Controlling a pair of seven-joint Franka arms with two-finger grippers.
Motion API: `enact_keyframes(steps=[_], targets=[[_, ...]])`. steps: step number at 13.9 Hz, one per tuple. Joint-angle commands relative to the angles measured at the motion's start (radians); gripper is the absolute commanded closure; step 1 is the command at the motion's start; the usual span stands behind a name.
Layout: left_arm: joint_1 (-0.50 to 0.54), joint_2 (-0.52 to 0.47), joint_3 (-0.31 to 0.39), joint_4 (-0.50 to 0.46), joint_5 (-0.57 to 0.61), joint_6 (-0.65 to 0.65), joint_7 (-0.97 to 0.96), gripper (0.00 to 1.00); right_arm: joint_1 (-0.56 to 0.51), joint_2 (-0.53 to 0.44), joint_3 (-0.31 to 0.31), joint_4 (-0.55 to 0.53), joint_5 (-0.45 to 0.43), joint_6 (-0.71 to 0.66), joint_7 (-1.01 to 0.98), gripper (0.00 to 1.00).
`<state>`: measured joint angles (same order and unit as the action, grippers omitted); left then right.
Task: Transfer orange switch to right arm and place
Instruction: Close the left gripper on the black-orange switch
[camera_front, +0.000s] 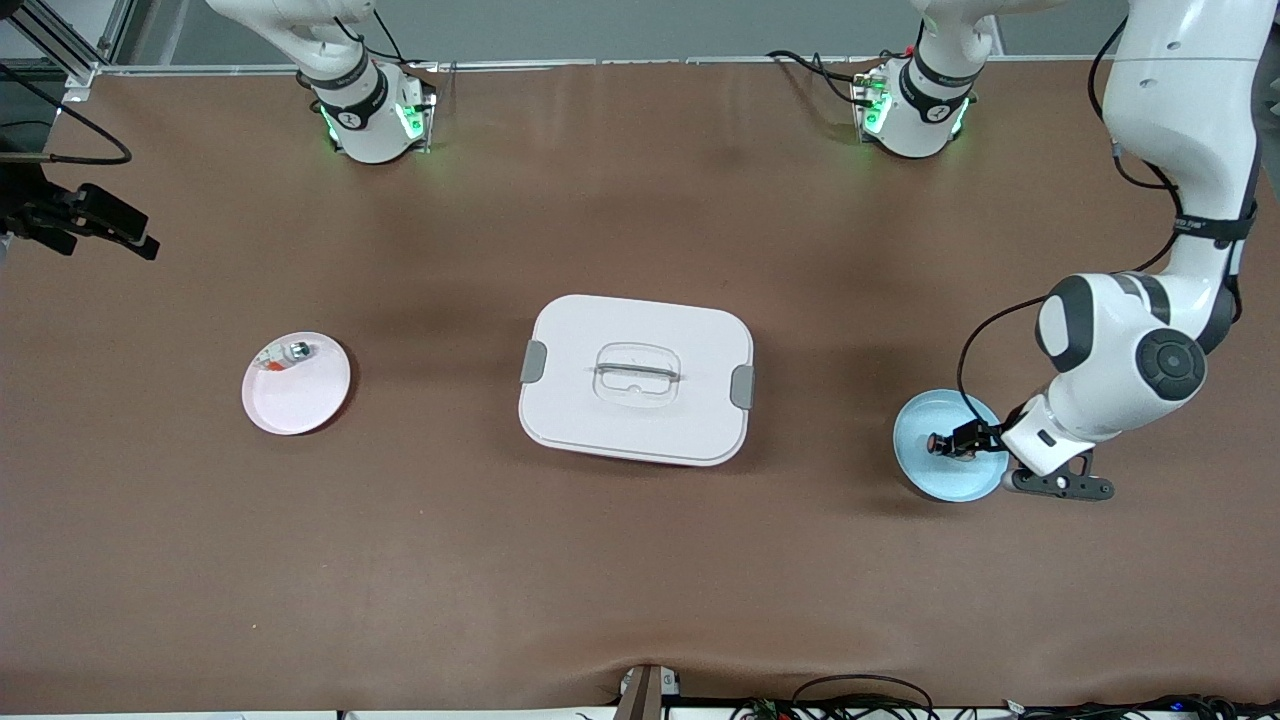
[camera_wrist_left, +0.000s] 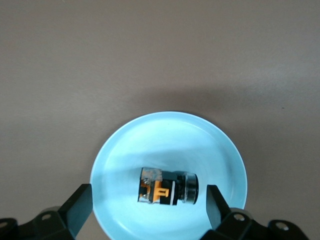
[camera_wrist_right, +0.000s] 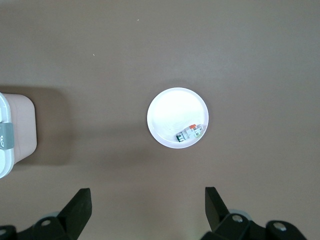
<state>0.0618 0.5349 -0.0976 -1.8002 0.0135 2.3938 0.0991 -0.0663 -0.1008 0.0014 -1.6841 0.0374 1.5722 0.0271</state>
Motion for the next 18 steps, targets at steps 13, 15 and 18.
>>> enact_keyframes(steps=[13,15,18], targets=[[-0.007,0.08,-0.007,-0.01,0.017,0.068,0.011,0.03,-0.024,0.001,0.014,0.007,0.004,-0.009,-0.001,0.0],[-0.007,0.085,-0.007,-0.011,0.017,0.068,0.023,0.05,-0.024,0.001,0.014,0.007,0.004,-0.009,-0.001,0.0],[-0.007,0.086,-0.008,-0.019,0.017,0.068,0.034,0.09,-0.023,0.001,0.014,0.007,0.004,-0.009,-0.001,0.0]])
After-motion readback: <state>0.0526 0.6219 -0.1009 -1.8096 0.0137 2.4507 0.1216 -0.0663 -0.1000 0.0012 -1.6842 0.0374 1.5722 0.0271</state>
